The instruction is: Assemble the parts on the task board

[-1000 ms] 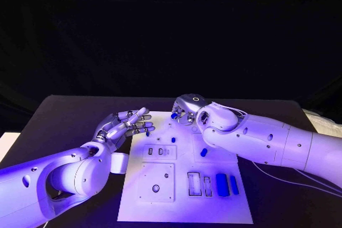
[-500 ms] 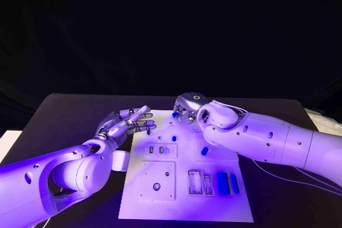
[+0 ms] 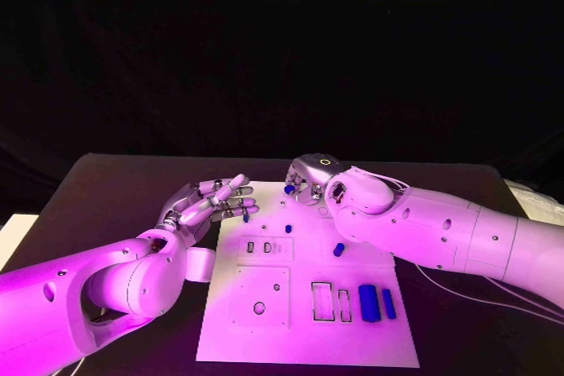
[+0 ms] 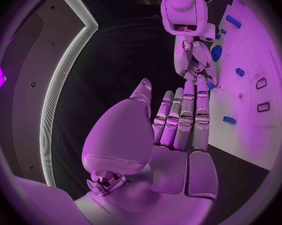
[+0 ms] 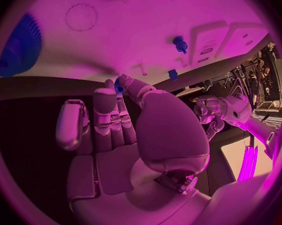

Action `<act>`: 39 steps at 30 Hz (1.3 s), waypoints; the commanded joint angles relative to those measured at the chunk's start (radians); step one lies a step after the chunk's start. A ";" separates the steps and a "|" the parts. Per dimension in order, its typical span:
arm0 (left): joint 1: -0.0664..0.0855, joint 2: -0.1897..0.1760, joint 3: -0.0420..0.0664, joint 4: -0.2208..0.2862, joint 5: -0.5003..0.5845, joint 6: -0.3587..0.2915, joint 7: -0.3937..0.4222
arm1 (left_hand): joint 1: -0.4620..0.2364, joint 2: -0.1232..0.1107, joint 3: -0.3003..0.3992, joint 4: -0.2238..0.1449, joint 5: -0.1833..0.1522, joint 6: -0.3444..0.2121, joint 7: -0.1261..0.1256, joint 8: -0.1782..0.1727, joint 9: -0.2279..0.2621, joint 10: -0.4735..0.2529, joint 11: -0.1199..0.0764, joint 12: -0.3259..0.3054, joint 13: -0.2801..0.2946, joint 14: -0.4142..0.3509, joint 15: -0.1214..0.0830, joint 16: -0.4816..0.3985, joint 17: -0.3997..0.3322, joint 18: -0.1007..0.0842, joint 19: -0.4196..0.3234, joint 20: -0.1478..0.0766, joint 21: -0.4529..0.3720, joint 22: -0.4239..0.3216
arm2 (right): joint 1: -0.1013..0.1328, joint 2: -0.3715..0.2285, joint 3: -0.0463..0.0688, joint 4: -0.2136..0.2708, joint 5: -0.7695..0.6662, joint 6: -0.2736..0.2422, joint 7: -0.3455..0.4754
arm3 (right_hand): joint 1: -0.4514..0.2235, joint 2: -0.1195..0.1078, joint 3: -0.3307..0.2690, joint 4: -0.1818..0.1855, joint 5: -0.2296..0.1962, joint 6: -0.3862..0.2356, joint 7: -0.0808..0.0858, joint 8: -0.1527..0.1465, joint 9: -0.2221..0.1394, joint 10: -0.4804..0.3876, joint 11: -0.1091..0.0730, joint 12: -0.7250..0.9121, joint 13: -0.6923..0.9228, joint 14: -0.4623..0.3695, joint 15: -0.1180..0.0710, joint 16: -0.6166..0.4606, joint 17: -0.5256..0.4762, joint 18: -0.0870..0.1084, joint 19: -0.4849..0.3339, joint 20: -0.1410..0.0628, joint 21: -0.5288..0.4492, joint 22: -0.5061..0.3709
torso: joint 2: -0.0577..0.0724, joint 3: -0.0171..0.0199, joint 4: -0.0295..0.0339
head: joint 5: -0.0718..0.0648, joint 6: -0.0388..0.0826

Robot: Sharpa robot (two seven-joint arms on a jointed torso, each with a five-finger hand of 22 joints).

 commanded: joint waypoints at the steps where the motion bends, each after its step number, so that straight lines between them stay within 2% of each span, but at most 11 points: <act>1: 0.002 0.002 0.001 0.001 0.001 0.018 0.003 | 0.003 0.007 -0.001 -0.007 -0.003 -0.002 0.004 -0.006 -0.001 -0.003 0.007 -0.006 -0.001 0.000 0.007 -0.006 0.001 0.010 0.007 0.003 -0.002 -0.001 | 0.000 0.003 0.000 0.006 0.005 -0.018 0.022 | 0.007 0.007 0.005 -0.001 -0.001 0.005 -0.001 0.005 0.006 0.008 0.000 0.004 0.001 0.005 0.000 0.006 0.002 -0.004 0.007 -0.003 0.005 0.001 | 0.000 -0.0002 -0.0005 | 0.001 -0.001; 9: 0.002 0.003 0.001 0.000 0.001 0.017 0.001 | 0.003 0.007 -0.001 -0.007 -0.003 -0.002 0.004 -0.006 -0.001 -0.003 0.007 -0.006 -0.001 0.000 0.007 -0.006 0.001 0.010 0.007 0.003 -0.002 -0.001 | 0.000 0.004 0.000 0.009 0.006 -0.019 0.024 | 0.010 0.009 0.007 -0.002 -0.002 0.009 -0.002 0.006 0.007 0.010 0.000 0.003 0.001 0.005 0.000 0.006 0.001 -0.004 0.007 -0.003 0.006 0.001 | 0.001 -0.0002 -0.0004 | 0.005 -0.001; 12: 0.002 0.004 0.001 0.000 0.001 0.017 0.001 | 0.003 0.007 -0.001 -0.007 -0.003 -0.002 0.004 -0.006 -0.001 -0.003 0.007 -0.006 -0.001 0.000 0.007 -0.006 0.001 0.010 0.007 0.003 -0.002 -0.001 | 0.001 0.005 0.000 0.007 0.006 -0.008 0.018 | 0.005 0.003 0.003 0.000 -0.007 0.004 0.001 0.000 0.007 0.005 0.002 -0.004 -0.001 0.001 0.001 0.000 -0.010 -0.003 0.004 -0.004 0.004 -0.004 | 0.001 -0.0004 -0.0003 | 0.005 -0.002; 15: 0.003 0.004 0.001 0.000 0.001 0.018 0.000 | 0.003 0.007 -0.001 -0.007 -0.003 -0.002 0.004 -0.006 -0.001 -0.003 0.007 -0.006 -0.001 0.000 0.007 -0.006 0.001 0.010 0.007 0.003 -0.002 -0.001 | 0.003 0.007 0.000 0.003 0.009 0.007 0.010 | -0.013 -0.014 -0.004 0.011 -0.016 -0.024 0.013 -0.013 0.000 -0.027 0.013 -0.013 -0.008 -0.009 0.010 -0.019 -0.039 0.001 -0.011 0.001 -0.007 -0.027 | 0.001 -0.0009 -0.0003 | 0.004 -0.002; 17: 0.003 0.004 0.001 0.000 0.001 0.018 0.000 | 0.003 0.007 -0.001 -0.007 -0.003 -0.002 0.004 -0.006 -0.001 -0.003 0.007 -0.006 -0.001 0.000 0.007 -0.006 0.001 0.010 0.007 0.003 -0.002 -0.001 | 0.004 0.009 0.000 0.001 0.013 0.014 0.006 | -0.022 -0.031 -0.007 0.019 -0.030 -0.077 0.029 -0.014 -0.013 -0.106 0.031 -0.009 -0.011 -0.022 0.025 -0.048 -0.080 0.007 -0.033 0.014 -0.024 -0.060 | 0.001 -0.0007 -0.0004 | 0.005 -0.001; 20: 0.004 0.004 0.001 -0.002 0.001 0.019 -0.001 | 0.003 0.008 -0.002 -0.008 -0.003 -0.003 0.004 -0.008 -0.001 -0.004 0.008 -0.007 -0.001 -0.001 0.007 -0.008 0.002 0.010 0.008 0.003 -0.004 -0.002 | 0.005 0.010 0.000 0.001 0.019 0.026 0.002 | -0.018 -0.034 -0.009 0.022 -0.037 -0.103 0.033 -0.014 -0.020 -0.145 0.041 -0.011 -0.012 -0.019 0.031 -0.038 -0.069 0.007 -0.032 0.022 -0.024 -0.057 | 0.001 -0.0001 -0.0002 | 0.005 0.000; 34: 0.005 0.004 0.001 -0.005 0.001 0.018 -0.002 | 0.003 0.009 -0.002 -0.009 -0.003 -0.003 0.004 -0.008 -0.001 -0.005 0.008 -0.008 -0.001 -0.001 0.007 -0.009 0.002 0.010 0.008 0.003 -0.005 -0.003 | 0.007 0.005 0.000 0.013 0.024 0.022 0.001 | -0.009 -0.023 -0.003 0.026 -0.040 -0.094 0.026 -0.007 -0.019 -0.123 0.035 -0.002 -0.009 -0.014 0.028 -0.025 -0.060 0.006 -0.026 0.024 -0.019 -0.049 | 0.001 -0.0005 -0.0015 | 0.006 -0.001; 37: 0.005 0.004 0.001 -0.008 0.001 0.019 -0.002 | 0.003 0.009 -0.002 -0.009 -0.003 -0.003 0.004 -0.008 -0.001 -0.005 0.008 -0.008 -0.001 -0.001 0.007 -0.009 0.002 0.010 0.008 0.003 -0.005 -0.003 | 0.007 -0.019 0.000 0.038 0.022 0.005 -0.002 | -0.007 -0.024 -0.001 0.025 -0.035 -0.092 0.025 -0.007 -0.019 -0.120 0.034 -0.002 -0.009 -0.015 0.027 -0.028 -0.066 0.007 -0.027 0.023 -0.020 -0.051 | 0.000 0.0005 -0.0019 | 0.004 0.001; 39: 0.005 0.002 0.001 -0.010 0.001 0.021 -0.001 | 0.003 0.009 -0.002 -0.009 -0.003 -0.003 0.004 -0.008 -0.001 -0.005 0.008 -0.008 -0.001 -0.001 0.007 -0.009 0.002 0.010 0.008 0.003 -0.005 -0.003 | 0.008 -0.053 0.004 0.074 0.028 -0.011 -0.005 | -0.007 -0.030 -0.003 0.024 -0.031 -0.093 0.025 -0.008 -0.020 -0.120 0.034 -0.004 -0.010 -0.015 0.028 -0.031 -0.071 0.006 -0.026 0.024 -0.019 -0.050 | -0.002 0.0016 -0.0040 | 0.002 0.002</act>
